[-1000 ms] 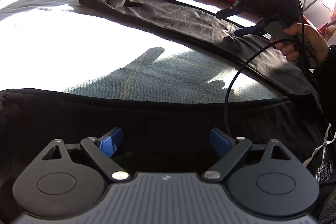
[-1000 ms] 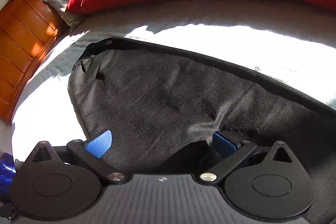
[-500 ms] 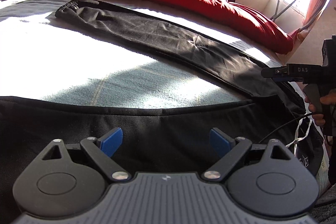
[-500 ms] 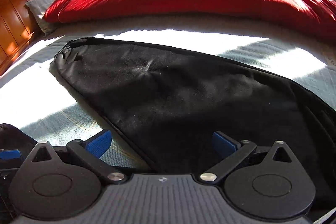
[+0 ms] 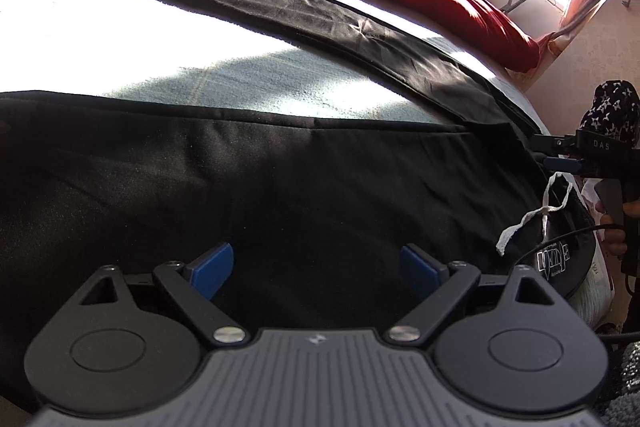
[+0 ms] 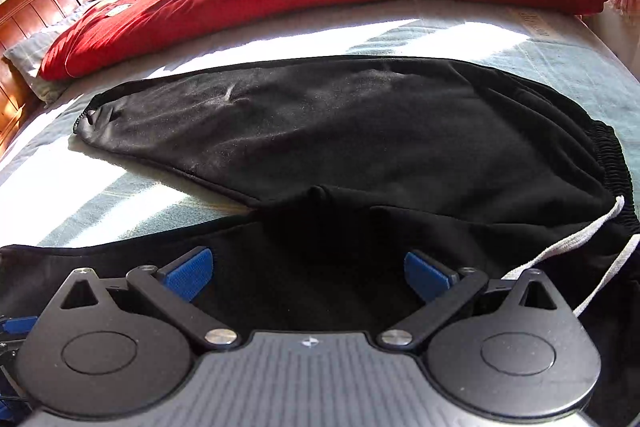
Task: Fold clothes
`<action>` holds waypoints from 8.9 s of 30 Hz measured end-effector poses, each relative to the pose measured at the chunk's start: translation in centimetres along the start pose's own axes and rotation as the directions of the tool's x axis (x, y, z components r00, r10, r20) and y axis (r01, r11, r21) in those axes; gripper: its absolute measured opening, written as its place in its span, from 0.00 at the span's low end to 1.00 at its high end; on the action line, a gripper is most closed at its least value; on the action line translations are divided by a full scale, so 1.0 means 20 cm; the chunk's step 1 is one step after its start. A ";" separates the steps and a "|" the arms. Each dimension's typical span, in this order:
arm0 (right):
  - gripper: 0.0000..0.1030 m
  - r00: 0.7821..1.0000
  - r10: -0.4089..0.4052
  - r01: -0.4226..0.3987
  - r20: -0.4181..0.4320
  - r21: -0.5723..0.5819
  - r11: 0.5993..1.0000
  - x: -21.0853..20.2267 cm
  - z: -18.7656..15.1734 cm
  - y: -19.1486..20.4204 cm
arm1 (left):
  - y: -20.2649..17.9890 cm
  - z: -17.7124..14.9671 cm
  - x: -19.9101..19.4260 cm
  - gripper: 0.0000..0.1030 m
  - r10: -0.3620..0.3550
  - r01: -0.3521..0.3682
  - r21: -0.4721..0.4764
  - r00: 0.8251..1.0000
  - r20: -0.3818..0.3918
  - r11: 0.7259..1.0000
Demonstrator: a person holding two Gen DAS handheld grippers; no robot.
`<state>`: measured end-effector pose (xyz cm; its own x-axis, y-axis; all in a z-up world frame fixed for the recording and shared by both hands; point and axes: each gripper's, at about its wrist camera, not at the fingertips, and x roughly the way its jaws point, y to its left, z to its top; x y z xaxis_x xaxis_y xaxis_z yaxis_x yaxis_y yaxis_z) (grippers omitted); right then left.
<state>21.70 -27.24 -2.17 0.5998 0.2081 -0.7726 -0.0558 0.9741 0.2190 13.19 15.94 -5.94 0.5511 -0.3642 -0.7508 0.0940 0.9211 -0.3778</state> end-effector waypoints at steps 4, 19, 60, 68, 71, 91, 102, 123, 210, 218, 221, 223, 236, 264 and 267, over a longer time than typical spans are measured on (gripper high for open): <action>1.00 1.000 0.016 -0.016 0.022 0.030 0.999 -0.04 -0.08 0.03 | 0.01 0.03 -0.09 0.88 0.034 -0.036 0.072 0.999 0.028 0.997; 1.00 1.000 -0.012 0.012 0.003 0.053 0.999 -0.10 -0.31 0.28 | 0.25 0.06 -0.16 0.88 0.033 -0.040 0.125 0.998 0.060 0.991; 1.00 0.984 -0.152 0.159 -0.093 0.078 0.984 -0.04 -0.62 0.30 | 0.00 -0.07 0.03 0.99 -0.017 0.063 0.485 0.995 -0.097 0.873; 1.00 0.963 -0.230 0.239 -0.141 0.049 0.970 0.00 -0.59 0.36 | 0.02 -0.05 0.03 0.99 -0.044 0.107 0.509 0.990 -0.133 0.854; 1.00 0.958 -0.235 0.245 -0.165 0.045 0.968 0.01 -0.58 0.36 | 0.02 -0.04 0.03 0.99 -0.055 0.119 0.511 0.989 -0.138 0.851; 1.00 0.954 -0.284 0.295 -0.092 0.131 0.947 -0.29 -0.57 0.23 | -0.09 0.10 0.07 0.99 -0.100 0.162 0.534 0.985 -0.144 0.830; 1.00 0.969 -0.239 0.246 -0.064 0.127 0.961 -0.28 -0.51 0.19 | -0.10 0.11 0.08 0.99 -0.084 0.132 0.495 0.989 -0.118 0.859; 1.00 0.998 -0.038 0.032 0.055 0.099 0.995 -0.18 -0.18 -0.40 | -0.25 0.18 0.19 0.99 0.108 -0.089 0.255 0.992 -0.061 0.963; 0.08 0.967 0.235 -0.248 -0.098 -0.575 0.780 0.20 0.62 -0.76 | -1.81 1.00 1.54 0.72 -0.110 0.171 0.981 0.977 -0.181 -0.095; 0.35 0.995 0.089 -0.087 -0.035 -0.717 0.691 0.22 0.52 -0.62 | -1.78 0.93 1.51 0.42 -0.147 0.173 0.981 0.972 -0.185 -0.085; 0.48 0.998 0.055 -0.029 0.012 -0.723 0.690 0.23 0.54 -0.62 | -1.78 0.94 1.51 0.41 -0.156 0.167 0.984 0.972 -0.174 -0.057; 0.48 0.998 0.060 -0.035 0.011 -0.713 0.701 0.25 0.57 -0.63 | -1.77 0.94 1.51 0.37 -0.162 0.158 0.986 0.973 -0.165 -0.054; 0.50 0.998 -0.050 0.069 0.048 -0.762 0.644 0.39 0.61 -0.63 | -1.75 0.94 1.47 0.18 -0.188 0.149 0.987 0.970 -0.157 -0.056; 0.12 0.990 -0.057 0.134 0.126 -0.780 0.611 0.12 0.44 -0.50 | -1.41 1.04 1.50 0.10 0.022 0.071 0.978 0.997 -0.068 -0.195; 0.12 0.989 -0.064 0.146 0.136 -0.776 0.614 0.12 0.41 -0.49 | -1.40 1.00 1.42 0.08 0.001 0.012 0.989 1.000 -0.012 -0.149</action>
<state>30.17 -37.07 -1.26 0.7050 0.1313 -0.6969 -0.5658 0.6967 -0.4410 42.84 -17.48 -5.81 0.5412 -0.3652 -0.7575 0.8124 -0.0056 0.5831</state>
